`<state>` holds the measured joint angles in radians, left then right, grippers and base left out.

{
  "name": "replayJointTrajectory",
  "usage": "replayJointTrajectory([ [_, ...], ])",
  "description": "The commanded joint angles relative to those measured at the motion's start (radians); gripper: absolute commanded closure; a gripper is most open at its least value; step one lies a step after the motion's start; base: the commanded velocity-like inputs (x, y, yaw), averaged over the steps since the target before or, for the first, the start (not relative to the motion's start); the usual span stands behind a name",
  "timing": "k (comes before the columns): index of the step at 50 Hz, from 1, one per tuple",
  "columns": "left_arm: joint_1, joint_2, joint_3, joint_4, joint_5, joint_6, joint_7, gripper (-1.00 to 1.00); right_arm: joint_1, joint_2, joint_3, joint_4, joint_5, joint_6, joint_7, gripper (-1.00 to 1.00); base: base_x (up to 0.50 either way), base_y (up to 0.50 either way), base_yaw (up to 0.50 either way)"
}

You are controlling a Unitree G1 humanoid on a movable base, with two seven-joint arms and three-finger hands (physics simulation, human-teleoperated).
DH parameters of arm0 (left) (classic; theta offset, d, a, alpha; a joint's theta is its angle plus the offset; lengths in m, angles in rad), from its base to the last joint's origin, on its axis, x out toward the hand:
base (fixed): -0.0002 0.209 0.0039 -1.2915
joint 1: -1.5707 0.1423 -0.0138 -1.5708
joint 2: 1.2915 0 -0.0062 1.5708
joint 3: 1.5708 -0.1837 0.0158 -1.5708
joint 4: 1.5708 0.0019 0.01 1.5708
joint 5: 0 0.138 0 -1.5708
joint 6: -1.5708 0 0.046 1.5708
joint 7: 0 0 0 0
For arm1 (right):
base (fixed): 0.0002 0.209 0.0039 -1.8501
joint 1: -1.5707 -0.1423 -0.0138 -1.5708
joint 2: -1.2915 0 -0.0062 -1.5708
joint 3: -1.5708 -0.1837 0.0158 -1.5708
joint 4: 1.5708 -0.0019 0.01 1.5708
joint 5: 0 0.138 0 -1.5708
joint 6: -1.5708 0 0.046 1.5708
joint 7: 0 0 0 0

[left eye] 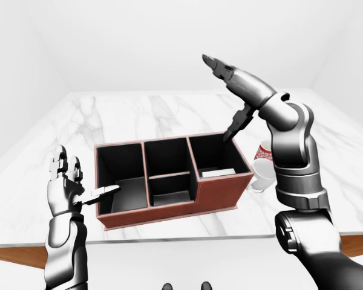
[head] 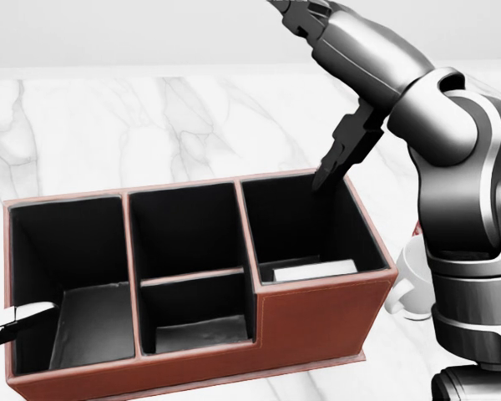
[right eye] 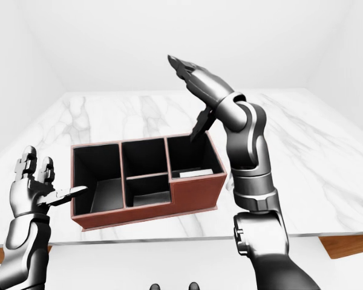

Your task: Pick up the book and place it in the right compartment of the caddy.

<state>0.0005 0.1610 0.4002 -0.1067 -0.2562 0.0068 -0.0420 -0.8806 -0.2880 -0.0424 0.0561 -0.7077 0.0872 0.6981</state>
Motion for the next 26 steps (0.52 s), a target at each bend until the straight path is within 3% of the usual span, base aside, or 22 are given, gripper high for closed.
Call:
replayJointTrajectory([
  [1, 0.002, -0.001, 0.001, -0.003, 0.0, 0.002, -0.001, -1.0, -0.05, -0.01, 0.002, -0.111, 0.002, 0.0, 0.0, -1.0, 0.0, 0.0, 0.0],
  [21, 0.005, -0.003, 0.001, -0.013, 0.0, 0.007, 0.0, -1.0, -0.087, -0.04, -0.023, -0.099, 0.067, 0.0, 0.0, -1.0, 0.0, 0.0, 0.0],
  [26, 0.003, -0.004, -0.001, -0.002, 0.003, -0.002, -0.001, -1.0, -0.089, -0.042, -0.019, -0.11, 0.073, 0.0, 0.0, -1.0, 0.0, 0.0, 0.0],
])
